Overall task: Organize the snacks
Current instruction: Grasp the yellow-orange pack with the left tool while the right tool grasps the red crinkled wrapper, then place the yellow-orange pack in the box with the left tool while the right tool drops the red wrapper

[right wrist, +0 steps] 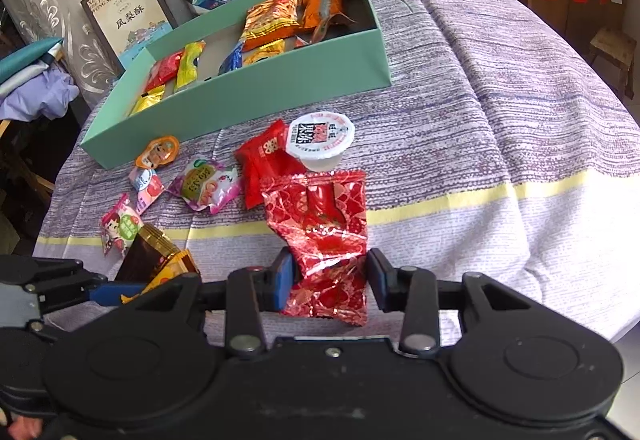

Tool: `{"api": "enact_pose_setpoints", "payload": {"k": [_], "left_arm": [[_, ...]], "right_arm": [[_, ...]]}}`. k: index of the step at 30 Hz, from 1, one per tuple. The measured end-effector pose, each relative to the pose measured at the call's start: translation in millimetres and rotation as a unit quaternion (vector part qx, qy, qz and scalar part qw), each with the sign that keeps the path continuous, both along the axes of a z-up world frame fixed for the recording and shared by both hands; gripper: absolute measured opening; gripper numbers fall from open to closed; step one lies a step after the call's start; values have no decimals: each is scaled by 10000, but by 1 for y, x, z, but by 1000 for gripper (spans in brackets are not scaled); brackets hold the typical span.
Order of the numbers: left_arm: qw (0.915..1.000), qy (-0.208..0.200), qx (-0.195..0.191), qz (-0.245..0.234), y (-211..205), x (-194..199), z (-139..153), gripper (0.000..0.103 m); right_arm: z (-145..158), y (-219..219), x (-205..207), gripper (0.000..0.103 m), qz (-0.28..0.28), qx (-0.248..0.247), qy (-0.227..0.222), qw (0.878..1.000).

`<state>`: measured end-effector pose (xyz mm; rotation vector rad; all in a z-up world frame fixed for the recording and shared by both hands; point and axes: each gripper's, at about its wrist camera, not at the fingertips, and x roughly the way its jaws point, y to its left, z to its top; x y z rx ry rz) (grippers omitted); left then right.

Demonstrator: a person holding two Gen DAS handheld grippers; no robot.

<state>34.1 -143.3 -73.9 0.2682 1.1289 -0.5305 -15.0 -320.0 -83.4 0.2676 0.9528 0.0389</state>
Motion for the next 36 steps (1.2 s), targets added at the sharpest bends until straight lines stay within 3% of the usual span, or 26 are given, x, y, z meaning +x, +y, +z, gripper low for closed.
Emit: {"api": "enact_pose_setpoints", "payload": {"k": [9,18,26,36], "left_arm": [[9986,-200,-403,275,16,5,19,45],[9907,-556,-899,863,51,41,61,45],[9816,-975,-852,1404,84,118,85,45],[9730,-966,-724,1966,118,229,68,45]], "right_arm": [[10,-6,-1,35,-51,267,-23,9996],[61,2,27,35,211,579,-388,9973],[95,26,113,35,405,483,-692,9956],[85,75,241,35,718,371,-526,9953]]}}
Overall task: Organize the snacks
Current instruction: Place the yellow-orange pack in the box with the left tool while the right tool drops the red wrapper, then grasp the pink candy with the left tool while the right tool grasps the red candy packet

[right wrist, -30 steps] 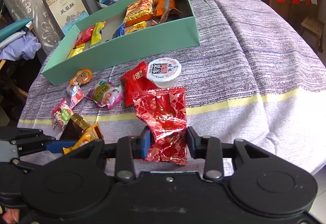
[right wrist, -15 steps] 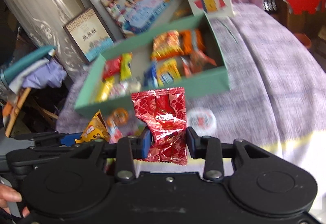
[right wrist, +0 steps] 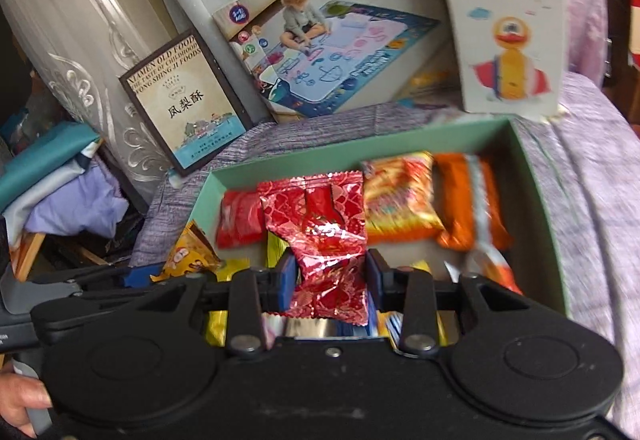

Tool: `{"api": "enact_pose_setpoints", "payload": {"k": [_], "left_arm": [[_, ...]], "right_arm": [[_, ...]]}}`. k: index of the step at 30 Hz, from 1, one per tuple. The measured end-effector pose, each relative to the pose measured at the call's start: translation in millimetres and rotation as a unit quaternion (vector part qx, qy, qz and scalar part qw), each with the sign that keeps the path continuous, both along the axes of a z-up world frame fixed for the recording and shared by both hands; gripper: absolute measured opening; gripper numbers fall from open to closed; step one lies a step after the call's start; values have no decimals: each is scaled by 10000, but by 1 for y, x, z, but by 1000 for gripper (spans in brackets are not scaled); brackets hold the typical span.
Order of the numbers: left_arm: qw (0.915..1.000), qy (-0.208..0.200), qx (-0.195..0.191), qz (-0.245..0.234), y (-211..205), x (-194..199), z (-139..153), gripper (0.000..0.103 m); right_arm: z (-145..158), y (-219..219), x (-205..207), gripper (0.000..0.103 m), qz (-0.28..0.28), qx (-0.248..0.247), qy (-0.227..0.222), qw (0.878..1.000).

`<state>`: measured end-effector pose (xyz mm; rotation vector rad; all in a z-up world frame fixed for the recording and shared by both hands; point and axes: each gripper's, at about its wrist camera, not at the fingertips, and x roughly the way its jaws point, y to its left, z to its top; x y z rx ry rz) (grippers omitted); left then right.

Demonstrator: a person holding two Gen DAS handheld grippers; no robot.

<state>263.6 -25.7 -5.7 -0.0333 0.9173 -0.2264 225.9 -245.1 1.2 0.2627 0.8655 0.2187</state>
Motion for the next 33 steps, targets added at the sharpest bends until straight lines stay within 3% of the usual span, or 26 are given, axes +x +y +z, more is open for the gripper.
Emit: {"api": "enact_pose_setpoints", "payload": {"k": [6,8,9,10,11,12,22,33], "left_arm": [[9999,131,-14,108,6,31,-22,45],[9998,134,40,157,6,36,-27,47],[9996,143,86,210,7,39,-29,60],[9994,159,132,282,8,41,-31,84],[9991,144,171,369,9,42,-32,93],[9987,87,219,449,9,41,-32,101],[9987,210,191,428,4,23,-25,103],[9995,-89,187,252,-9,-30,10,103]], "right_arm": [[-21,20,38,36,72,-127,151,9998],[-26,24,46,40,57,-169,142,9997],[-28,25,49,48,56,-183,150,9997],[-29,23,48,74,31,-177,165,9997],[-29,22,46,95,-20,-174,125,9998],[-28,21,44,100,-53,-171,49,9998],[-19,16,22,103,-27,-176,91,9998],[16,-1,-39,103,-116,-226,-215,9994]]}}
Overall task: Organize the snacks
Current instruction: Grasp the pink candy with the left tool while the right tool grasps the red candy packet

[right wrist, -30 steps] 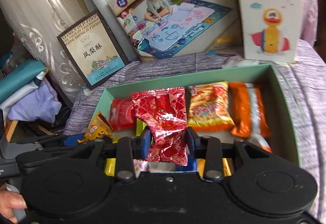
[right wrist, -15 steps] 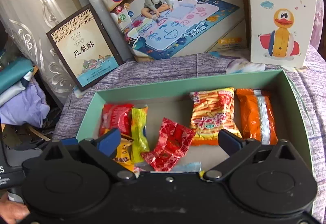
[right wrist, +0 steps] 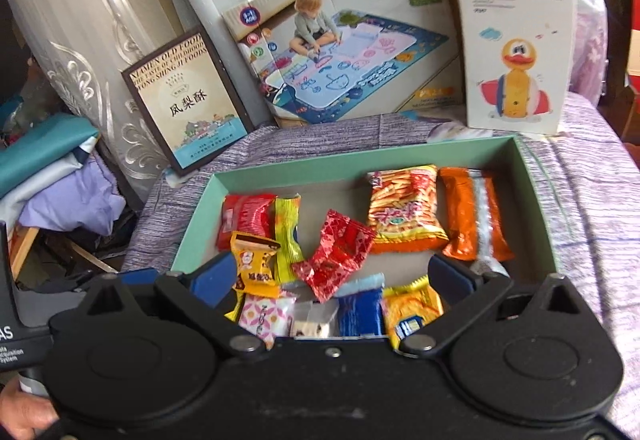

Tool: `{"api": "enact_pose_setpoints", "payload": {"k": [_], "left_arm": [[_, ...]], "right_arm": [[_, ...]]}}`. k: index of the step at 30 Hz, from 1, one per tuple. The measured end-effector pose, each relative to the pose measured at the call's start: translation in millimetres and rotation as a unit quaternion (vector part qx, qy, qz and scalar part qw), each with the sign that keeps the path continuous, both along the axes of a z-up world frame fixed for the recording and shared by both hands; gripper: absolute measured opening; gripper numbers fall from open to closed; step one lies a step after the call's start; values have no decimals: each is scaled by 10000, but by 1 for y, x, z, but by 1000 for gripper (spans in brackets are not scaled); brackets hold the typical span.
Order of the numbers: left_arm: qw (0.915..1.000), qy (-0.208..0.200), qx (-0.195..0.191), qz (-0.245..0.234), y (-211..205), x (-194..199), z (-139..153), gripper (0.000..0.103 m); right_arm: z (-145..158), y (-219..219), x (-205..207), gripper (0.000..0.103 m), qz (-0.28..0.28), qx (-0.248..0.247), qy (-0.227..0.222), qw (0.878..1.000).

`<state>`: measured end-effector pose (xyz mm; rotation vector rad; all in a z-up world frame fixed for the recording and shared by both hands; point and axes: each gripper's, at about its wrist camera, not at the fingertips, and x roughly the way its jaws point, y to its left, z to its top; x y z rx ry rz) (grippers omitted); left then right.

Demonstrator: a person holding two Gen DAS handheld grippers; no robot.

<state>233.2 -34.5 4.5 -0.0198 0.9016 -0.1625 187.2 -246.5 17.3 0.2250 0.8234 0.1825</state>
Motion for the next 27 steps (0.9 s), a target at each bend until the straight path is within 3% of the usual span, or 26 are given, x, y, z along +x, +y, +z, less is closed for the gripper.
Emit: {"api": "enact_pose_setpoints", "payload": {"k": [10,21,24,26,27], "left_arm": [[10000,69,17,-69,7,-60,-3,103],[9970,705,-97,-321,-2,-107,-53,103],[9966,765,36,-314,-7,-105,-64,103],[9964,817,26,-239,-5,-100,-70,103],[9962,845,25,-204,-5,-97,-72,103]], "right_arm": [[-5,-32,-65,103,-213,133,102,9996],[-41,-49,-105,102,-415,559,504,9963],[-51,-45,-114,90,-347,718,571,9952],[-60,-39,-116,70,-219,734,655,9949],[-65,-36,-116,67,-174,715,729,9946]]}}
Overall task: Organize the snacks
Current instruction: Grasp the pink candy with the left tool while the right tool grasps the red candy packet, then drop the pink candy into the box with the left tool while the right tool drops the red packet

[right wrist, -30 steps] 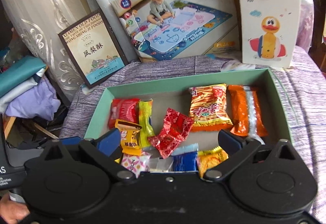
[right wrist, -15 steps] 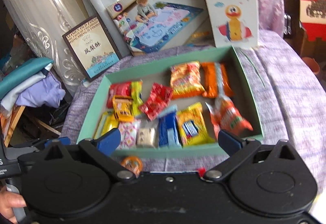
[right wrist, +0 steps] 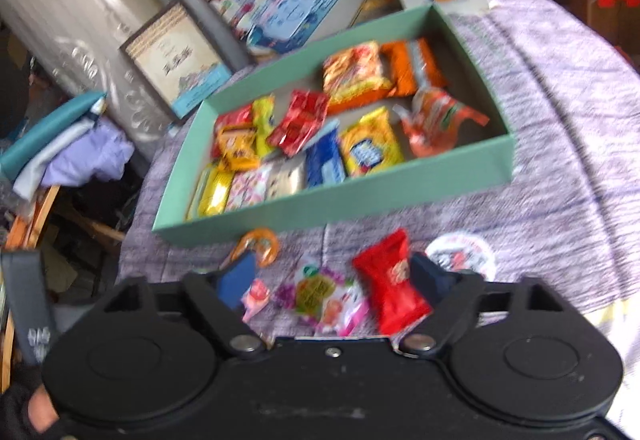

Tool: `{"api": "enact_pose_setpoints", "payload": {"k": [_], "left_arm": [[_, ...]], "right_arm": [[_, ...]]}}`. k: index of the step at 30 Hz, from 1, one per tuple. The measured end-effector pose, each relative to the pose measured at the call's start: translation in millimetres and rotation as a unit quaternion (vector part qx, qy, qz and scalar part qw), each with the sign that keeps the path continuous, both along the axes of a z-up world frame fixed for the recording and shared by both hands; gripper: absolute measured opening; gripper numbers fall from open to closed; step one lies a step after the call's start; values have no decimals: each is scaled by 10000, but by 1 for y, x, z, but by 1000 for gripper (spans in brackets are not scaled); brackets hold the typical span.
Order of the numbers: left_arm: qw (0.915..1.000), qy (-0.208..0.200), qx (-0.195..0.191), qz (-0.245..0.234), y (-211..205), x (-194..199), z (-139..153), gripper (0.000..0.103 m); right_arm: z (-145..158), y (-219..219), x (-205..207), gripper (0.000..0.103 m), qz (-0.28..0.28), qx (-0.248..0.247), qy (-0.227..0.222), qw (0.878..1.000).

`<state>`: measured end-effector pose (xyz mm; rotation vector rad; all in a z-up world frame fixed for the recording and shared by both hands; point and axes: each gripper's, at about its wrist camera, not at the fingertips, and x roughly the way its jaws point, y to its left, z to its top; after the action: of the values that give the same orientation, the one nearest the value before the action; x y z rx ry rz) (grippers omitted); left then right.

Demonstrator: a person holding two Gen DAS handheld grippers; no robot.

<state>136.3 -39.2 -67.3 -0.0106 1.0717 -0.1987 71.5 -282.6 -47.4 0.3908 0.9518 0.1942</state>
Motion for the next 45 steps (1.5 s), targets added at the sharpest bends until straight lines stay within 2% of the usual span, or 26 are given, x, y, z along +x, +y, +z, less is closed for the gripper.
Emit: {"api": "enact_pose_setpoints", "payload": {"k": [2,5,10,12,15,20,27,34,35,36,37,38,40,45], "left_arm": [[10000,26,7,63,1,3,-4,102],[9999,60,17,90,0,8,-8,102],[9999,92,5,58,-13,20,-15,99],[9999,22,108,49,-21,24,-18,97],[9991,-159,367,-103,-29,25,-19,87],[9981,-199,468,-336,-19,20,-19,87],[9987,-169,453,-167,9,18,-19,88],[9992,-37,381,102,15,14,-16,86],[9992,-28,365,178,15,13,-16,83],[9990,-83,385,206,14,11,-15,71],[9988,-155,429,171,11,9,-13,55],[9988,-199,437,113,8,9,-12,47],[9991,-229,366,-21,3,10,-10,17],[9996,-188,222,-61,5,9,-8,14]], "right_arm": [[-10,3,3,55,23,-82,97,9999],[-22,2,8,55,-102,-246,194,9995],[-26,-1,11,55,-186,-533,106,9983],[-28,-2,12,55,-192,-602,124,9979],[-30,1,14,55,-151,-779,110,9968],[-35,5,23,55,-53,-1003,124,9949],[-40,17,24,56,180,-1105,223,9935],[-41,33,10,56,409,-1536,87,9873],[-41,33,8,54,393,-1563,60,9869],[-41,35,7,52,367,-1640,16,9858],[-42,37,6,43,358,-1747,-20,9840],[-42,40,6,38,358,-1865,-58,9818],[-43,38,8,36,309,-1802,-68,9831],[-38,23,6,34,8,-1374,65,9905]]}}
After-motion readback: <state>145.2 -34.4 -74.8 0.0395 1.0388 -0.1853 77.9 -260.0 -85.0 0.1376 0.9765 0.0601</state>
